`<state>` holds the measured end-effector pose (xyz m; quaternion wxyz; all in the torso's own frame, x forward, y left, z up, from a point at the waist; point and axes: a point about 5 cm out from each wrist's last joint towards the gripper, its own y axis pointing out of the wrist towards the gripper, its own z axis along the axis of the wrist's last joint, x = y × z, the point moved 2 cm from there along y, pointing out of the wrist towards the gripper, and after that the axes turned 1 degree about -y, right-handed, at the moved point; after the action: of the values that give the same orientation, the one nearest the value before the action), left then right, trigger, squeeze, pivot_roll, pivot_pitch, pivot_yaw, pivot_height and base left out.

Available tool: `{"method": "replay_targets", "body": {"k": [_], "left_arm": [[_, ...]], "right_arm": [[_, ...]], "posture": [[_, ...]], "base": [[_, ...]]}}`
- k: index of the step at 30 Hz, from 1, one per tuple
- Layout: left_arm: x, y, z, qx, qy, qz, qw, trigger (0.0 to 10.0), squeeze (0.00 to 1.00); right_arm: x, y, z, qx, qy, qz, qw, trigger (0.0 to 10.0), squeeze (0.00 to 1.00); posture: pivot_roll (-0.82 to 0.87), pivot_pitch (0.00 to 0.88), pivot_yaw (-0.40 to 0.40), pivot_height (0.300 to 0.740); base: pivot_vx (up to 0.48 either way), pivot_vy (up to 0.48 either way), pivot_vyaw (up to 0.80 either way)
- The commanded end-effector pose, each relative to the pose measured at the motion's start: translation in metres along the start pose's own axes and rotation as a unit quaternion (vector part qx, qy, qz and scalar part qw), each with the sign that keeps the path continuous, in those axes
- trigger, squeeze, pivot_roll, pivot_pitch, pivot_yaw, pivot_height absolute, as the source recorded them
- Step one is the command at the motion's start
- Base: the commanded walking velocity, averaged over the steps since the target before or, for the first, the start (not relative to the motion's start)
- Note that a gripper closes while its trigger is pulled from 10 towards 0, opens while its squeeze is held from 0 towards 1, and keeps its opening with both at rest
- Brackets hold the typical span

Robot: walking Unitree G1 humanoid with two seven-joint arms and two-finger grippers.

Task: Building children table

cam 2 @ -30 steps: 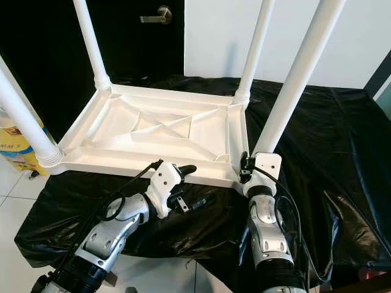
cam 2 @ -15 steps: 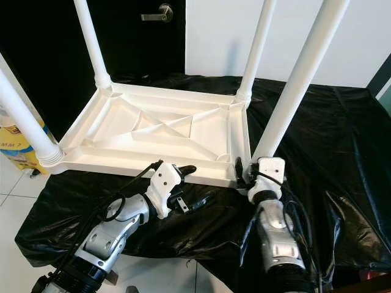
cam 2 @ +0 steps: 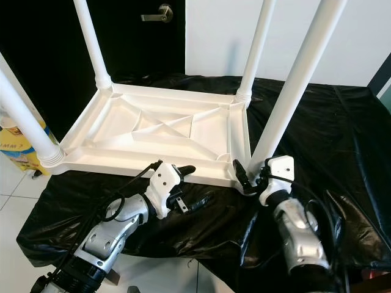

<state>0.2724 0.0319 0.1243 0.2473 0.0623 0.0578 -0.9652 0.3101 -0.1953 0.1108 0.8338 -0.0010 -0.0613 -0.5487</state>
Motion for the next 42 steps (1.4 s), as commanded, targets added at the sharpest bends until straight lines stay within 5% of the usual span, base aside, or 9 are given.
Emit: {"method": "replay_targets", "body": {"k": [1,7,8,9,10,23,24,33,42], "left_arm": [[-0.002,0.000,-0.001,-0.005,0.003,0.002,1.000,10.0,0.00],[-0.004,0.002,0.001,-0.004,0.006,0.001,1.000,10.0,0.00],[-0.005,0.002,0.001,-0.004,0.008,0.001,1.000,10.0,0.00],[-0.005,0.002,0.001,-0.004,0.008,0.001,1.000,10.0,0.00],[-0.006,0.002,0.001,-0.004,0.009,0.001,1.000,10.0,0.00],[-0.007,0.002,0.002,-0.002,0.009,0.006,1.000,10.0,0.00],[-0.007,0.002,0.002,-0.001,0.009,0.006,1.000,10.0,0.00],[-0.005,0.004,0.002,-0.001,0.007,0.006,1.000,10.0,0.00],[-0.004,0.003,0.001,0.000,0.004,0.008,1.000,10.0,0.00]], "right_arm": [[0.001,-0.001,-0.005,-0.012,0.000,0.014,1.000,10.0,0.00],[0.002,0.009,-0.006,-0.026,-0.018,0.052,0.998,10.0,0.00],[0.001,0.011,-0.007,-0.030,-0.024,0.062,0.997,8.2,0.00],[0.001,0.011,-0.007,-0.030,-0.024,0.062,0.997,8.2,0.00],[0.001,0.013,-0.008,-0.033,-0.026,0.070,0.997,0.0,0.00],[0.004,0.007,-0.019,-0.058,-0.017,0.071,0.996,0.0,0.00],[0.007,0.006,-0.021,-0.060,-0.010,0.060,0.996,10.0,0.00],[0.012,0.006,-0.029,-0.078,-0.016,-0.007,0.997,10.0,0.00],[0.013,0.004,-0.035,-0.085,0.011,-0.164,0.983,10.0,0.00]], "posture": [[0.00,0.000,-0.033,0.740],[0.00,0.000,-0.026,0.740],[0.00,0.000,-0.027,0.740],[0.00,0.000,-0.027,0.740],[0.00,0.000,-0.029,0.740],[0.00,0.000,-0.037,0.740],[0.00,0.000,-0.038,0.740],[-0.01,0.000,-0.045,0.740],[0.00,0.000,-0.052,0.740]], "base": [[0.000,0.000,0.00],[0.000,0.000,0.00],[0.000,0.000,0.00],[0.000,0.000,0.00],[0.000,0.000,0.00],[0.000,0.000,0.00],[0.000,0.000,0.00],[0.000,0.000,0.00],[0.000,0.000,0.00]]}}
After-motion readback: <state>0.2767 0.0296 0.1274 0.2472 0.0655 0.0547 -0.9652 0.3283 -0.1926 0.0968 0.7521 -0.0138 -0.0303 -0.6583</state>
